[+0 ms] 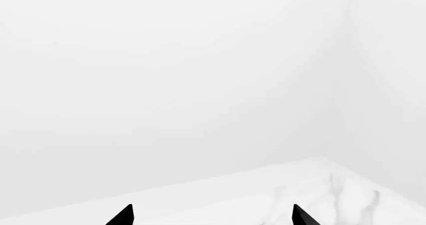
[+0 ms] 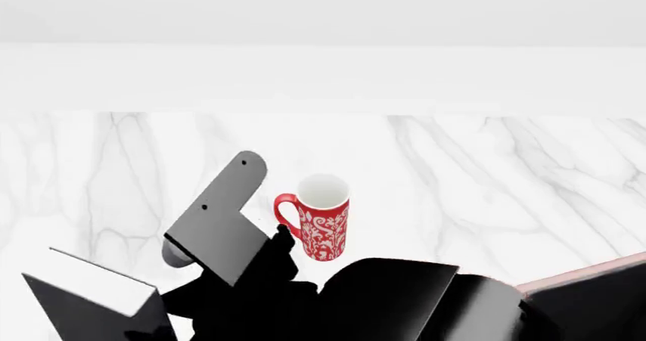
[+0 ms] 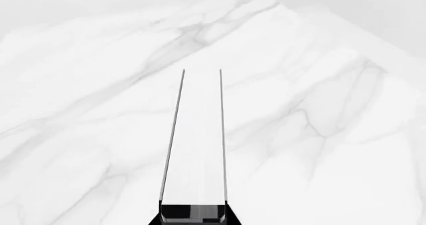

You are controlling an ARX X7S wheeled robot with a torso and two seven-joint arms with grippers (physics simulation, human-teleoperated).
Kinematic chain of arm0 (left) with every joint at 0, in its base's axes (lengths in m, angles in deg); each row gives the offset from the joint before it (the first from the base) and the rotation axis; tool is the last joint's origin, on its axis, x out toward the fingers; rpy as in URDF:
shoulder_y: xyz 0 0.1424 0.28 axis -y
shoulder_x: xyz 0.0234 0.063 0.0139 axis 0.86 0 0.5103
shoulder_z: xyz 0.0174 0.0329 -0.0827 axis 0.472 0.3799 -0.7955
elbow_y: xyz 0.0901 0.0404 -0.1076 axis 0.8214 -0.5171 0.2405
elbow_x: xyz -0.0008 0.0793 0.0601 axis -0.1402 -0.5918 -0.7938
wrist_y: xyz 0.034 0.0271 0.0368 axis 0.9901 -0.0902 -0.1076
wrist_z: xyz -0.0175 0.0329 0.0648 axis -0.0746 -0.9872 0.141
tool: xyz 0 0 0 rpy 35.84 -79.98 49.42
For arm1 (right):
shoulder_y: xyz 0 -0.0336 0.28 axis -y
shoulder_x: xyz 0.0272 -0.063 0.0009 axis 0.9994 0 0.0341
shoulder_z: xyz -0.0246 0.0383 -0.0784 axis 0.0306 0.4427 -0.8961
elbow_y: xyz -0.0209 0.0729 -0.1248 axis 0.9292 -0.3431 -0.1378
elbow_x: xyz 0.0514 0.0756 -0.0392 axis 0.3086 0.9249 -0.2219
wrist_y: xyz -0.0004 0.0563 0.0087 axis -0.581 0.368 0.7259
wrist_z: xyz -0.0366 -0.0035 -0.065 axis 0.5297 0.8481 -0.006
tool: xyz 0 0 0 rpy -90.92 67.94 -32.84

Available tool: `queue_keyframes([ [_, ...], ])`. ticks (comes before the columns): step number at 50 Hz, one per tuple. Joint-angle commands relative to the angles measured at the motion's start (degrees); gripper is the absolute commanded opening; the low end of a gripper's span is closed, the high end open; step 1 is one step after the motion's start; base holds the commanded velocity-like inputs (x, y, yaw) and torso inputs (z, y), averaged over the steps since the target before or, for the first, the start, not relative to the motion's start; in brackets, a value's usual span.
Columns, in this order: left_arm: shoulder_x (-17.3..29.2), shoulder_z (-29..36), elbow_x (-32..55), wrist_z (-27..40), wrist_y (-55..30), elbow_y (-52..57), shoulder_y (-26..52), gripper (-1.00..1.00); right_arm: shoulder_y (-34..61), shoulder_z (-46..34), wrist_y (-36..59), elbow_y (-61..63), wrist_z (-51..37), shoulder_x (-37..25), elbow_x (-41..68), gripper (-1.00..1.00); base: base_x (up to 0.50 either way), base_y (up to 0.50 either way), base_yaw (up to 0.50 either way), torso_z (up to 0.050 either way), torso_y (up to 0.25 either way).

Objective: Pick up the book and place it in the right compartment of the caddy.

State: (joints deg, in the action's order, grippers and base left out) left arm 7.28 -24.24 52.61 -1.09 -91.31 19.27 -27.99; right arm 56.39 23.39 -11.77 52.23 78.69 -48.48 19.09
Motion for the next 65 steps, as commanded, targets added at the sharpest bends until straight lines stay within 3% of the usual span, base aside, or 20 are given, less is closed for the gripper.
queue_keyframes([
  [1, -1.08, -0.57, -0.78, -1.16, -0.22, 0.44, 0.22, 1.00, 9.48, 11.19, 7.74, -1.29, -9.18, 2.44, 7.65, -1.00, 0.00, 0.00, 0.00, 0.000, 0.000],
  [22, -1.63, -0.03, -0.76, -1.04, 0.36, 0.14, 0.30, 1.00, 14.71, 19.70, 8.09, -8.17, -18.49, -0.36, 9.16, -1.00, 0.00, 0.00, 0.00, 0.000, 0.001],
  [38, -1.58, 1.00, -0.70, -0.56, 0.36, 0.19, 0.75, 1.00, 12.98, 29.72, 7.89, -8.40, -26.99, -8.88, 12.27, -1.00, 0.00, 0.00, 0.00, 0.000, 0.001],
  [53, -0.98, 1.31, -0.40, -0.19, -0.34, 0.60, 1.29, 1.00, 5.34, 41.40, 7.95, -1.27, -36.96, -20.66, 16.88, -1.00, 0.00, 0.00, 0.00, 0.000, 0.001],
  [65, -0.75, 1.19, -0.07, -0.13, -0.70, 0.75, 1.67, 1.00, 0.70, 48.81, 9.11, 2.81, -44.21, -25.45, 23.66, -1.00, 0.00, 0.00, 0.00, 0.000, 0.002],
])
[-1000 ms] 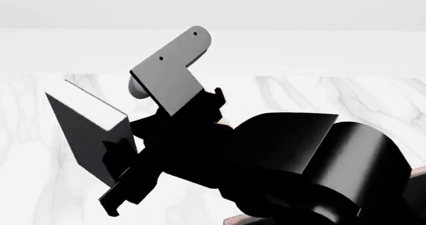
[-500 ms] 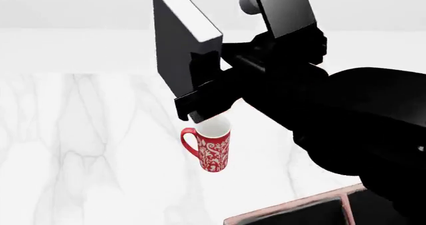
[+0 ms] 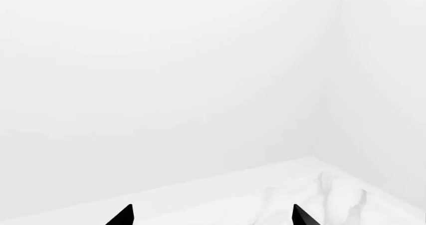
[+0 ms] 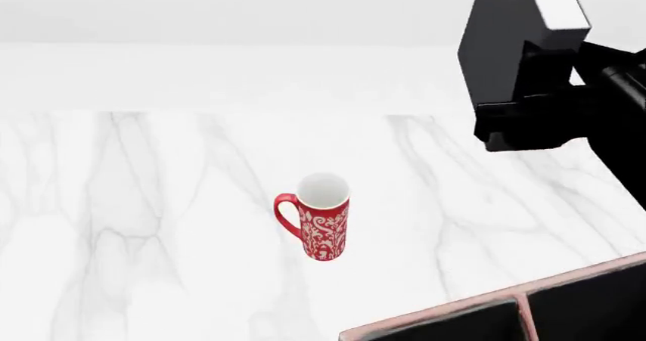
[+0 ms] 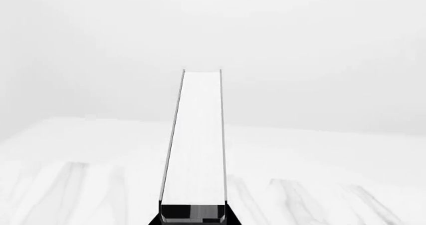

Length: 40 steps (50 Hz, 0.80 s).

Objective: Pick up the book and place it in the right compartment of the caddy.

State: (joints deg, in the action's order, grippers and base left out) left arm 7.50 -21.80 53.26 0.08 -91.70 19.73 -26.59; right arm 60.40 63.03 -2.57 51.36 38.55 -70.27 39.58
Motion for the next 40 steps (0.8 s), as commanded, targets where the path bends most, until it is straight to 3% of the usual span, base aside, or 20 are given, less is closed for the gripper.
queue_keyframes([
  [1, -1.30, -0.85, -0.86, -1.28, 0.22, 0.03, 0.18, 1.00, -4.45, 10.92, -0.31, 4.19, -5.77, -4.27, 4.34, -1.00, 0.00, 0.00, 0.00, 0.000, 0.000],
  [18, -1.45, -0.72, -0.82, -1.27, 0.53, -0.17, 0.12, 1.00, -16.39, 24.33, -0.27, 8.45, -13.77, -11.57, 10.15, -1.00, 0.00, 0.00, 0.00, 0.001, 0.002],
  [40, -1.82, -0.27, -0.71, -1.02, 0.56, -0.01, 0.18, 1.00, -28.23, 36.70, 1.40, 8.14, -25.04, -14.42, 16.77, -1.00, 0.00, 0.00, 0.00, 0.000, 0.001],
])
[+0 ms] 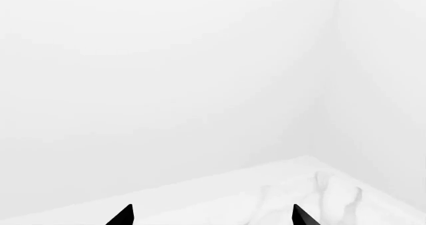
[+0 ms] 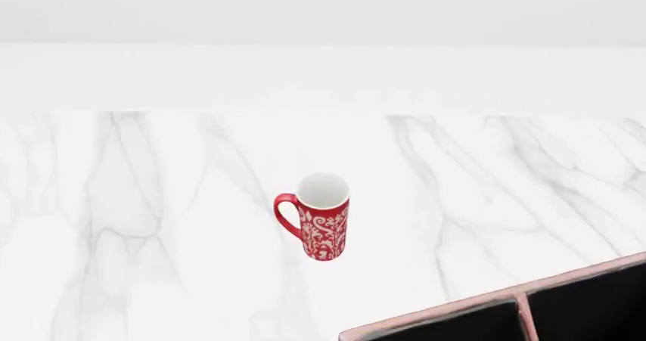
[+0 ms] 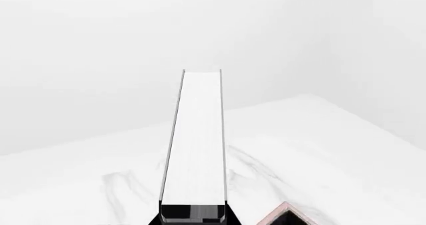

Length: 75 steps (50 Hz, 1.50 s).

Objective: Pick up the book and place it in the right compartment of the caddy.

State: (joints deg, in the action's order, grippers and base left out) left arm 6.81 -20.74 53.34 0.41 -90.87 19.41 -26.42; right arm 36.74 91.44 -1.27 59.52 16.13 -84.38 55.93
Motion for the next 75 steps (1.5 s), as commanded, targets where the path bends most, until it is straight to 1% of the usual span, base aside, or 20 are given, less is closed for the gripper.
queue_keyframes([
  [1, -1.14, -1.22, -0.80, -1.30, -0.27, 0.34, 0.04, 1.00, -4.99, 8.79, 0.03, -0.33, -3.24, -0.20, 0.76, -1.00, 0.00, 0.00, 0.00, 0.000, 0.010],
  [10, -1.04, -1.06, -0.73, -1.23, -0.22, 0.23, 0.17, 1.00, -7.60, 11.49, 0.42, -1.20, -6.33, -0.86, 0.62, -1.00, 0.00, 0.00, 0.00, 0.000, 0.001],
  [20, -1.67, -1.13, -0.92, -1.44, 0.57, -0.15, -0.35, 1.00, -10.28, 13.39, 0.16, -1.29, -5.23, -0.19, -4.08, -1.00, 0.00, 0.00, 0.00, 0.000, 0.001],
  [37, -1.98, -0.62, -1.02, -1.26, 0.96, -0.32, -0.42, 1.00, -11.67, 13.14, -0.61, -1.43, -5.25, 0.31, -6.71, -1.00, 0.00, 0.00, 0.00, 0.001, 0.001],
  [55, -1.69, -0.51, -0.79, -1.09, 0.59, -0.15, -0.21, 1.00, -12.64, 13.62, -0.33, -2.50, -8.00, 0.16, -4.92, -1.00, 0.00, 0.00, 0.00, 0.001, 0.001],
  [67, -1.77, -0.47, -0.76, -1.17, 0.91, -0.36, -0.30, 1.00, -13.65, 13.59, -0.98, -2.34, -6.38, 0.50, -6.97, -1.00, 0.00, 0.00, 0.00, 0.000, 0.001],
  [75, -2.13, -0.20, -0.78, -1.06, 1.11, -0.24, -0.34, 1.00, -13.20, 10.44, -2.56, -1.71, -3.35, 0.68, -10.89, -1.00, 0.00, 0.00, 0.00, 0.000, 0.001],
])
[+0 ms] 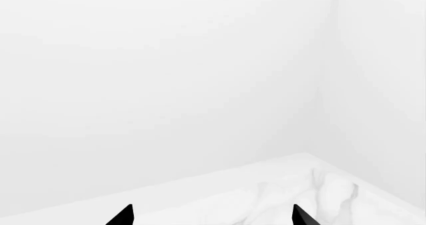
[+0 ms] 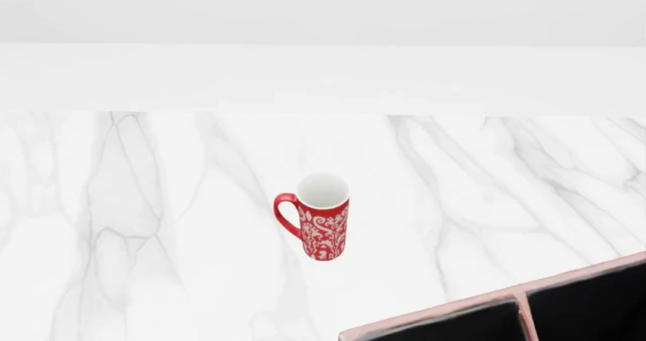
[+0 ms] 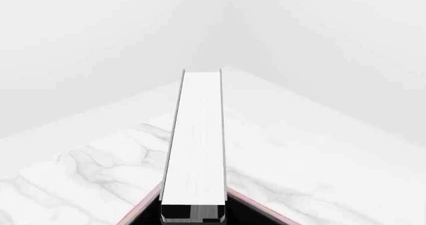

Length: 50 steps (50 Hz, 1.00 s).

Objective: Pick up the book and place it in the right compartment of the caddy.

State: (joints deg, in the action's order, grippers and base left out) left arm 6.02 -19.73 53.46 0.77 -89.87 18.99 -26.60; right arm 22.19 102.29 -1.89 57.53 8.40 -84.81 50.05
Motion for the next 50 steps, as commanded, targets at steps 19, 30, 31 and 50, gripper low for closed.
queue_keyframes([
  [19, -1.46, -0.77, -0.92, -1.25, 0.23, 0.34, -0.28, 1.00, -0.89, -5.21, -5.95, -1.37, 10.80, 4.30, -12.38, -1.00, 0.00, 0.00, 0.00, 0.001, 0.002],
  [30, -1.32, -0.92, -0.85, -1.26, 0.16, 0.35, -0.34, 1.00, -1.95, -5.34, -7.00, -2.35, 11.65, 4.72, -14.05, -1.00, 0.00, 0.00, 0.00, 0.000, 0.001],
  [31, -1.37, -0.82, -0.89, -1.22, 0.19, 0.41, -0.39, 1.00, -1.99, -5.17, -7.05, -2.46, 11.58, 4.74, -14.02, -1.00, 0.00, 0.00, 0.00, 0.000, 0.000],
  [50, -1.62, -0.30, -0.87, -1.10, 0.57, 0.24, -0.38, 1.00, -3.53, -4.29, -8.12, -2.71, 11.19, 5.07, -15.60, -1.00, 0.00, 0.00, 0.00, 0.001, 0.002],
])
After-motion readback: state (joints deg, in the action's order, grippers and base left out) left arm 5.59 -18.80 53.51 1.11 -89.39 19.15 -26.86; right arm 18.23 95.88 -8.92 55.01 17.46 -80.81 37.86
